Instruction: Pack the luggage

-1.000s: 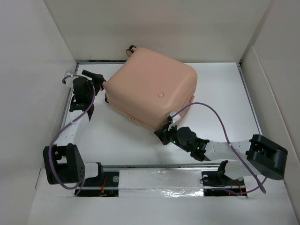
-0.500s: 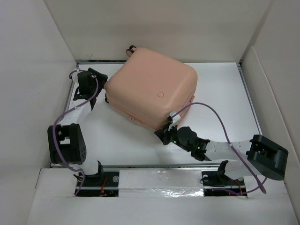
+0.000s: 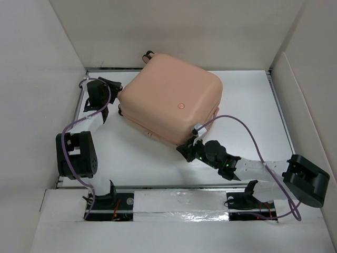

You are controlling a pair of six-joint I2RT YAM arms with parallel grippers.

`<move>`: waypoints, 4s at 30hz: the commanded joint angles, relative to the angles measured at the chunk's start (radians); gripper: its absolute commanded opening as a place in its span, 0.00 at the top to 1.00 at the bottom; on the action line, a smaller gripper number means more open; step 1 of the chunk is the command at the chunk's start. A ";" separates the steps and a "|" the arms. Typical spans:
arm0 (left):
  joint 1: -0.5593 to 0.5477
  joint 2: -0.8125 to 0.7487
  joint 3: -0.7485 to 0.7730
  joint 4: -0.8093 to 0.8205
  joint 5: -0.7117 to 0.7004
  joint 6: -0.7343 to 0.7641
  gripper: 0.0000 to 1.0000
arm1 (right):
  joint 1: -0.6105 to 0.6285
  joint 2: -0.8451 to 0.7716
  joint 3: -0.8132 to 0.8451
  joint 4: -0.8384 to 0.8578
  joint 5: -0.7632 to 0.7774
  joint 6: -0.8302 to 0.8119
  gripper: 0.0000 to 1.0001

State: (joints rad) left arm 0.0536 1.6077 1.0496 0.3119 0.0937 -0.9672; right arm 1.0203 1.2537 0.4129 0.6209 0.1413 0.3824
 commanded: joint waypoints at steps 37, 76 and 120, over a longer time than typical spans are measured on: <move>-0.805 -0.752 -0.703 0.295 -0.077 -0.002 1.00 | 0.058 0.323 0.235 0.337 -0.331 0.012 1.00; -0.405 -0.031 0.080 0.315 0.192 0.797 0.26 | -0.235 -0.642 -0.160 -0.431 -0.284 -0.114 1.00; -0.425 0.394 0.699 -0.399 0.417 1.205 0.22 | -0.304 -0.589 -0.160 -0.385 -0.368 -0.154 1.00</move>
State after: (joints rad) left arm -0.3584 1.9934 1.7020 -0.1295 0.4683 0.2417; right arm 0.7177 0.6685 0.2256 0.1631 -0.1749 0.2386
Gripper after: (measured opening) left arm 0.784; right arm 0.010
